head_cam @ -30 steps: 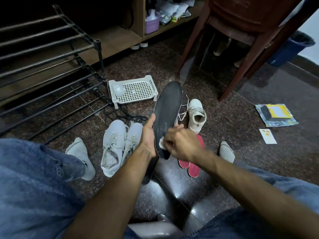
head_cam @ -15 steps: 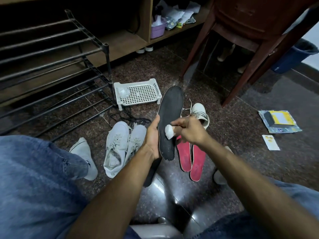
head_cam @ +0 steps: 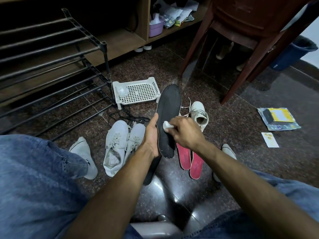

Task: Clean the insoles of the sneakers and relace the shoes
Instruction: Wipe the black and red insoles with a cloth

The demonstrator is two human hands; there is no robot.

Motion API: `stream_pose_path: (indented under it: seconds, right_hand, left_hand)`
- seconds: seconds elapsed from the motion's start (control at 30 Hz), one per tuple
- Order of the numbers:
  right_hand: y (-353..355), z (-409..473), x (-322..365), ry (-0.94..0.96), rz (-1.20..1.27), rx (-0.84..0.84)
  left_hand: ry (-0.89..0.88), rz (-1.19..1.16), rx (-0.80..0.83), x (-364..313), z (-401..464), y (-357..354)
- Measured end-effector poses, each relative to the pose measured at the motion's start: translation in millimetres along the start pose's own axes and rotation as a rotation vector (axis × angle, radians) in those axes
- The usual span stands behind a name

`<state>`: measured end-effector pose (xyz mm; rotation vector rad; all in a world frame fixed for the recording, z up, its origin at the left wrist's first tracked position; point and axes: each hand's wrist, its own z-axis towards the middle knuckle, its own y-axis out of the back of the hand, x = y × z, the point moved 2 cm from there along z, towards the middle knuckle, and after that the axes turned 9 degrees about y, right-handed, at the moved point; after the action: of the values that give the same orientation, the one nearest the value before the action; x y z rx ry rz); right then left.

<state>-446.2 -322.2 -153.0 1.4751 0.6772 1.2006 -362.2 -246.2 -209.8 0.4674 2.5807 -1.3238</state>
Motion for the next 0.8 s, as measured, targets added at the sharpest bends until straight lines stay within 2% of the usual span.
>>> stream_pose_path:
  seconds: [0.1, 0.17, 0.3, 0.37, 0.53, 0.7, 0.8]
  right_hand:
    - [8, 8, -7, -0.019, -0.18, 0.023]
    - [10, 8, -6, 0.046, -0.243, 0.061]
    - [-2, -22, 15, 0.222, -0.056, 0.122]
    - [-5, -31, 18, 0.255, -0.05, 0.141]
    - [13, 15, -13, 0.071, -0.323, 0.131]
    - [1, -22, 24, 0.276, -0.092, 0.208]
    - [0, -17, 17, 0.262, -0.136, 0.15]
  left_hand:
    - [0.004, 0.013, 0.026, 2, -2, -2]
    - [-0.016, -0.011, 0.024, 4, -2, -2]
    - [-0.068, -0.135, 0.026, 4, 3, 6]
    - [-0.071, -0.172, 0.022, 7, 5, 7]
    - [-0.034, -0.121, 0.051, 20, 0, -5]
    - [-0.078, -0.177, 0.019, 4, 2, 9]
    - [-0.06, -0.153, 0.035, 10, 2, 8]
